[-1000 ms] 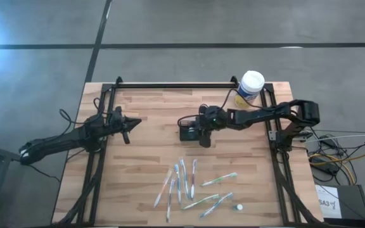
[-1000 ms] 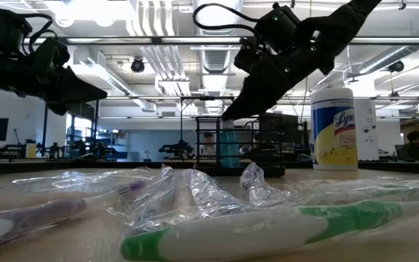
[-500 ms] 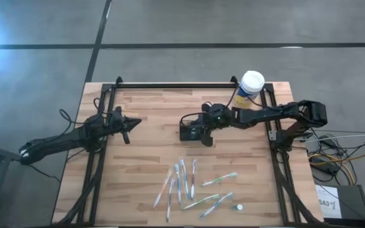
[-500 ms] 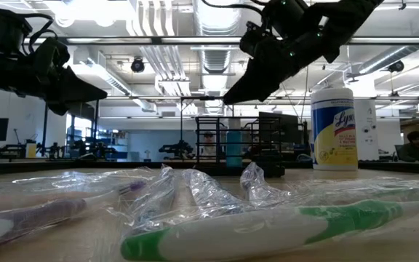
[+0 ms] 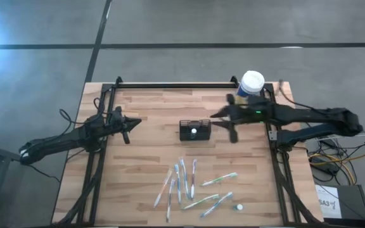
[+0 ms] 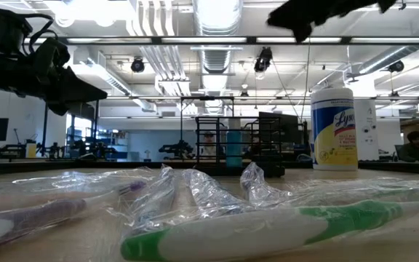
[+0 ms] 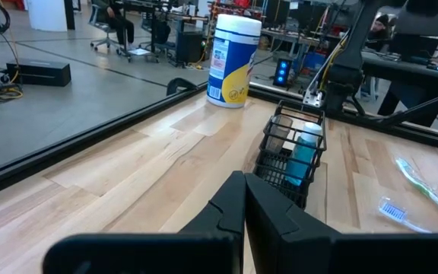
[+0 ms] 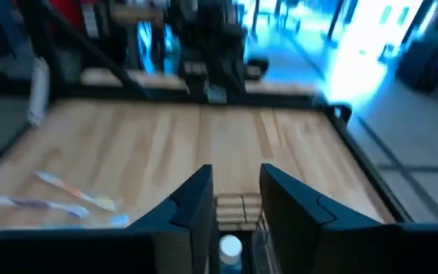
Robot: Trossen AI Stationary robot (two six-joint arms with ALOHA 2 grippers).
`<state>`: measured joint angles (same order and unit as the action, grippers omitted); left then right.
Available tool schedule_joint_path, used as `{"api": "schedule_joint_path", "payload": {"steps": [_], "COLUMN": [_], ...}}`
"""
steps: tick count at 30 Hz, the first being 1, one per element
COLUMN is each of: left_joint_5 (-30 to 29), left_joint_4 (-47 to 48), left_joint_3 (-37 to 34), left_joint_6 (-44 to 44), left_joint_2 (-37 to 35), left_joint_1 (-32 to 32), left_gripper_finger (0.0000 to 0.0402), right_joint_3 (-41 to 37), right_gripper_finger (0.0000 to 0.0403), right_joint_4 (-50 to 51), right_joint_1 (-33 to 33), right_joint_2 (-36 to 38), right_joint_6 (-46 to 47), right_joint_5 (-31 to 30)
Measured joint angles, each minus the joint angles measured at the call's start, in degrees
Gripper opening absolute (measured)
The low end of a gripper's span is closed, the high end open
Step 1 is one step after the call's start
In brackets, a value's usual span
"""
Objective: Pick & Place toothbrushing station
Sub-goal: Put the blue mouthwash into the black wire organizer
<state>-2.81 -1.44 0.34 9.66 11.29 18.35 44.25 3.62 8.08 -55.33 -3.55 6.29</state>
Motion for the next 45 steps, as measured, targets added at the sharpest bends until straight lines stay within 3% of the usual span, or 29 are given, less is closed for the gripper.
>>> {"api": "schedule_joint_path", "payload": {"steps": [6, 13, 23, 37, 45], "left_joint_5": [0.0, -0.4, -0.2, -0.1, 0.1], "left_joint_4": [0.0, -0.5, -1.0, -1.0, -0.2], "left_joint_3": [0.0, 0.0, 0.0, 0.0, 0.0], "left_joint_6": [0.4, 0.8, 1.4, 1.4, 1.0], "left_joint_2": [0.0, 0.0, 0.0, 0.0, 0.0], "left_joint_1": [0.0, 0.0, 0.0, 0.0, 0.0], "left_gripper_finger": [0.0007, 0.0007, 0.0007, 0.0007, 0.0007], "right_joint_3": [-8.7, -18.7, -28.7, -34.0, -24.3], "right_gripper_finger": [0.0061, 0.0013, 0.0008, 0.0008, 0.0008], "right_joint_4": [0.8, 0.9, -6.4, -4.9, 8.4], "right_joint_1": [0.0, 0.0, 0.1, 0.0, 0.0], "right_joint_2": [14.1, 22.7, 31.0, 39.8, 33.9], "right_joint_6": [4.4, 6.9, 6.4, 6.6, 9.0], "right_joint_5": [-1.1, -3.3, -2.1, -1.8, -1.2]}}
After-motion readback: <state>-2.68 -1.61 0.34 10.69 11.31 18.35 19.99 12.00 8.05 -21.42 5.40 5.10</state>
